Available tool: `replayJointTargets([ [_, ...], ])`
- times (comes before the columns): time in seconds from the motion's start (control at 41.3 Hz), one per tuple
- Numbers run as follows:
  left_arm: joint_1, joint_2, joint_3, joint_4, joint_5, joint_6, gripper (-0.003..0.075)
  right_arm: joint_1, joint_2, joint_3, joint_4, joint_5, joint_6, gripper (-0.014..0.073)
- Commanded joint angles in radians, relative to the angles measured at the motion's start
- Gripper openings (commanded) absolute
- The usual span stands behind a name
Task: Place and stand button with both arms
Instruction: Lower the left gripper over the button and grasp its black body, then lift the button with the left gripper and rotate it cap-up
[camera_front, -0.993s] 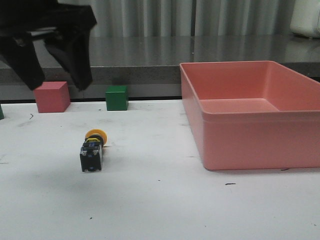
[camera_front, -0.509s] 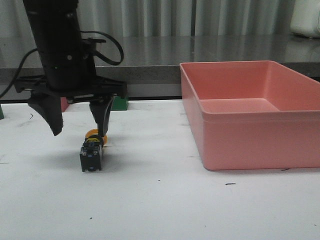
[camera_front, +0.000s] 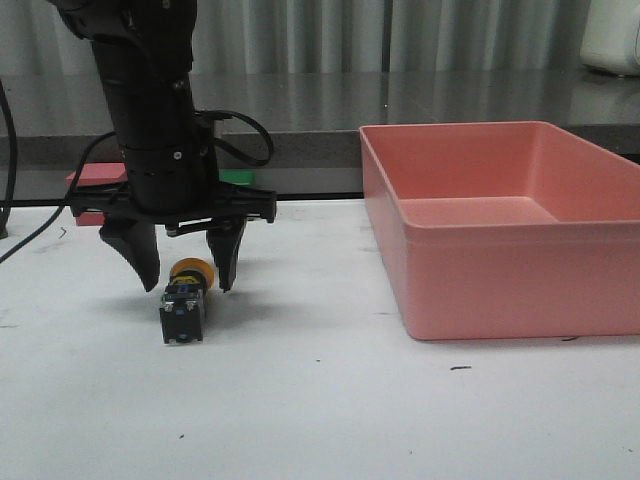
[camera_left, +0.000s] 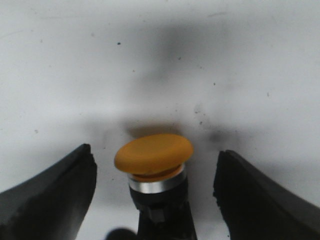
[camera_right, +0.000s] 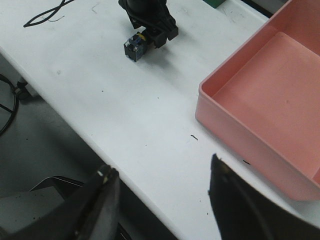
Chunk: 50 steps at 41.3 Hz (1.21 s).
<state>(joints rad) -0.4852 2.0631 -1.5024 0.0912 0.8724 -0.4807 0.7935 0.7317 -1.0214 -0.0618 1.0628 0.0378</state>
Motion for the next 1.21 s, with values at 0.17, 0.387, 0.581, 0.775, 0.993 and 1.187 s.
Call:
replayJointTargets([
  [0.17,-0.006,-0.051,-0.029,-0.004,0.009,-0.014,0.0472,-0.004,-0.004,-0.026,-0.016,-0.058,-0.012,0.0426],
  [0.387,-0.006,-0.051,-0.029,-0.004,0.016,-0.014,0.0401,-0.004,-0.004,-0.026,-0.016,-0.058,-0.012,0.0426],
  [0.581,-0.006,-0.051,-0.029,-0.014,0.016,-0.014,0.0248,-0.004,-0.004,-0.026,-0.016,-0.058,-0.012,0.0426],
  [0.775,-0.006,-0.051,-0.029,-0.014,0.016,-0.014,0.0175,-0.004,-0.004,-0.026,-0.016,-0.058,-0.012,0.0426],
  [0.993,-0.004,-0.086,-0.029,0.0,0.054,0.064,0.0175,-0.004,-0.004,-0.026,-0.016,-0.058,-0.012,0.0426],
  [1.187,0.008,-0.197,-0.021,0.006,0.087,0.177,0.0175,-0.004,-0.004,-0.026,-0.016,-0.058,-0.012,0.0426],
])
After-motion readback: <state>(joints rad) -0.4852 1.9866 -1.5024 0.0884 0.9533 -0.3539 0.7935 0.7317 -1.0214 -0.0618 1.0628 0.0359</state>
